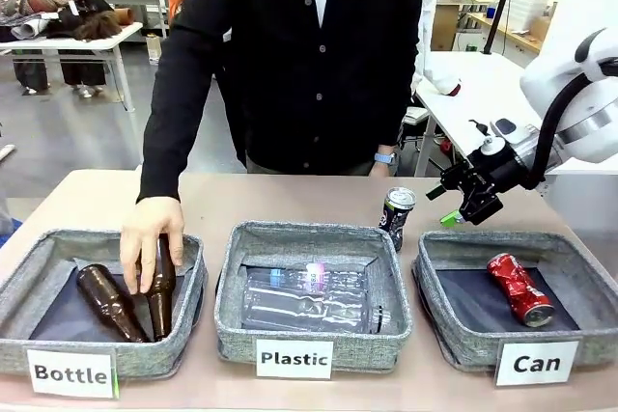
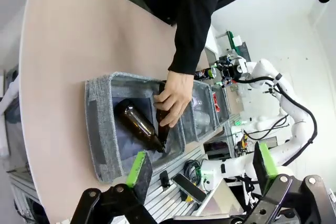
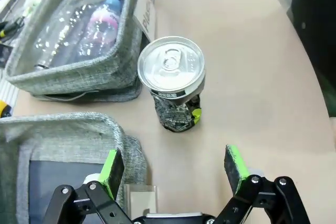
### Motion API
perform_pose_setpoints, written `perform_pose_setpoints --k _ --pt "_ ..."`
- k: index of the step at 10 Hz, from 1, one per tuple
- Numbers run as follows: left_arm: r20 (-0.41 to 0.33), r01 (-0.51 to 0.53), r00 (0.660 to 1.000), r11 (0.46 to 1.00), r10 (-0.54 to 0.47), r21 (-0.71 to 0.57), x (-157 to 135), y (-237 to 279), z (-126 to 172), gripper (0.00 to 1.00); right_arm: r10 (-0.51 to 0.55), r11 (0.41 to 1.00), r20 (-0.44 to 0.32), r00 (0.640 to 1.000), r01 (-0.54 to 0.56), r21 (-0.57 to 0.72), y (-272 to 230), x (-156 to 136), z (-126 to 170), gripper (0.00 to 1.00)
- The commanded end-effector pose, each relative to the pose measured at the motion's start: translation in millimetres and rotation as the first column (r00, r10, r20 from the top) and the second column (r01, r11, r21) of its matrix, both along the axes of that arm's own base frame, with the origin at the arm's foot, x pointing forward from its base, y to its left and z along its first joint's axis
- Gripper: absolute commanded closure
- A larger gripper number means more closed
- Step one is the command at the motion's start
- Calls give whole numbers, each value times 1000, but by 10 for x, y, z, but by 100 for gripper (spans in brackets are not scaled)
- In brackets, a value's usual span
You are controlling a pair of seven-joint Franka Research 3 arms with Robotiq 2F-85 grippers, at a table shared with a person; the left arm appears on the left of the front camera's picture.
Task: Sort the can waste into the basket.
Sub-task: Pick up the can waste from the table and place it in the right Fabric basket.
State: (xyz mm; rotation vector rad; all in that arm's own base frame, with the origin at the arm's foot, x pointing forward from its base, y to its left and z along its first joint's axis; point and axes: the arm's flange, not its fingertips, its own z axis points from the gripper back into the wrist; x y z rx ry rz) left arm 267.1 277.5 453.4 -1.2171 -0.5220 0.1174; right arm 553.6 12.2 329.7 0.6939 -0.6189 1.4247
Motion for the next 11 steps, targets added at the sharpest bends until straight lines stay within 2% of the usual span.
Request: perform_pose_setpoints --k 1,4,7,9,11 --pt "35 53 998 998 -53 15 31 -97 76 0 -12 999 64 998 10 34 15 142 -69 0" --pt "26 172 985 985 -173 15 242 -564 -18 0 -41 998 64 997 38 50 90 266 -181 0" --pt "36 314 949 949 -314 10 337 -1126 -84 0 0 999 48 999 -2 52 199 300 -284 0" --pt "9 374 927 926 -375 55 409 -1333 -125 0 9 998 36 999 -11 54 238 319 -329 0" --pt "-3 380 925 923 -381 55 381 -1373 -153 0 23 998 31 999 -25 63 255 304 -377 0"
